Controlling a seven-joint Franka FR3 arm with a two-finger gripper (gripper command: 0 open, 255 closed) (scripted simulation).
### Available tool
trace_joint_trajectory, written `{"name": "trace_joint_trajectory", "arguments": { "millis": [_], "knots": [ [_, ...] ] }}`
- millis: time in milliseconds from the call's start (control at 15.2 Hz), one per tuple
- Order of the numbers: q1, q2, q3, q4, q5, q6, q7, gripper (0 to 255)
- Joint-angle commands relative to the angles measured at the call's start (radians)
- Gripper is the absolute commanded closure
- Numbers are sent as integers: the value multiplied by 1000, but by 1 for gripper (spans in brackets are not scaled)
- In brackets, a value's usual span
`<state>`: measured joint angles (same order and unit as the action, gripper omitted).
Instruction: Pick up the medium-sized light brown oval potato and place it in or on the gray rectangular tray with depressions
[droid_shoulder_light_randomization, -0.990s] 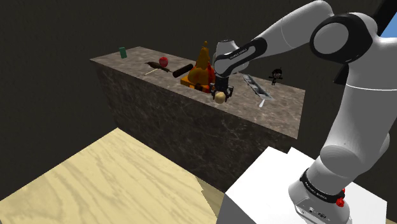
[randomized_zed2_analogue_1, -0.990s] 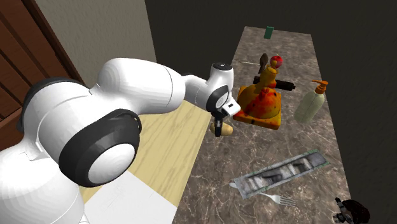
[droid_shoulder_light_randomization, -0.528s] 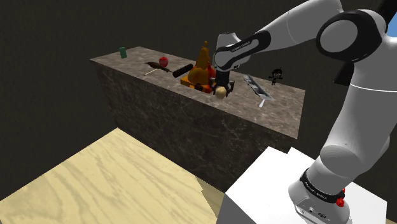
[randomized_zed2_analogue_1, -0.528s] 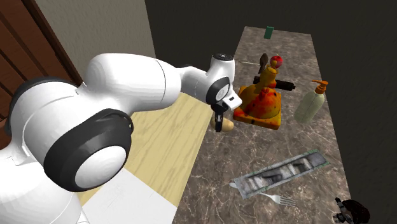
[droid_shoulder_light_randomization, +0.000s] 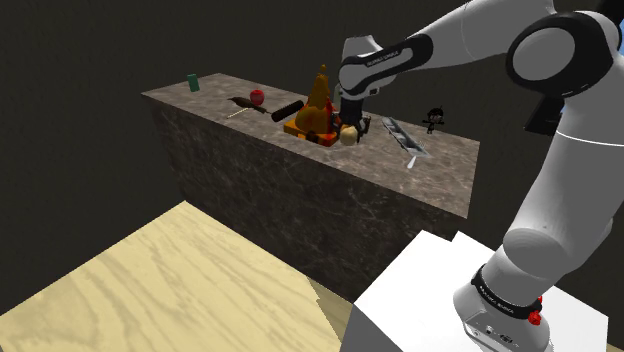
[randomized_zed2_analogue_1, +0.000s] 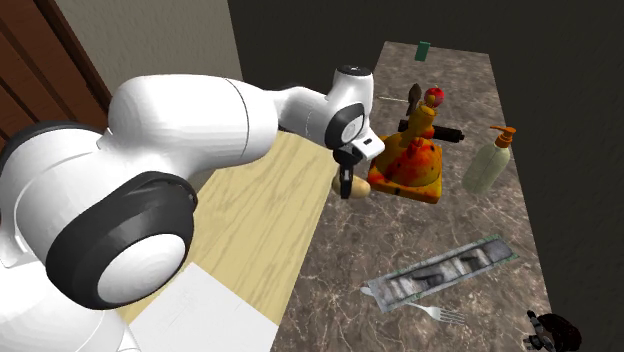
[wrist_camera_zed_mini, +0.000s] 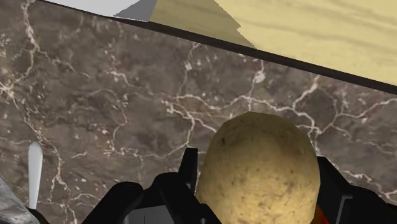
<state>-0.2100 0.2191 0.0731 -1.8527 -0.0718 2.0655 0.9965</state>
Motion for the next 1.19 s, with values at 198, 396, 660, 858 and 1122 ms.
{"name": "trace_joint_trajectory", "arguments": {
  "millis": [198, 396, 660, 858, 1122],
  "knots": [
    [1, -24, 1, 37, 4, -61, -3, 255],
    [1, -34, 2, 64, 6, -98, -6, 255],
    [-53, -36, -34, 61, 12, -92, -96, 255],
    [-92, -28, -60, 71, 18, -92, -164, 255],
    [-145, -5, -94, 103, 26, -95, -254, 255]
  ]
}}
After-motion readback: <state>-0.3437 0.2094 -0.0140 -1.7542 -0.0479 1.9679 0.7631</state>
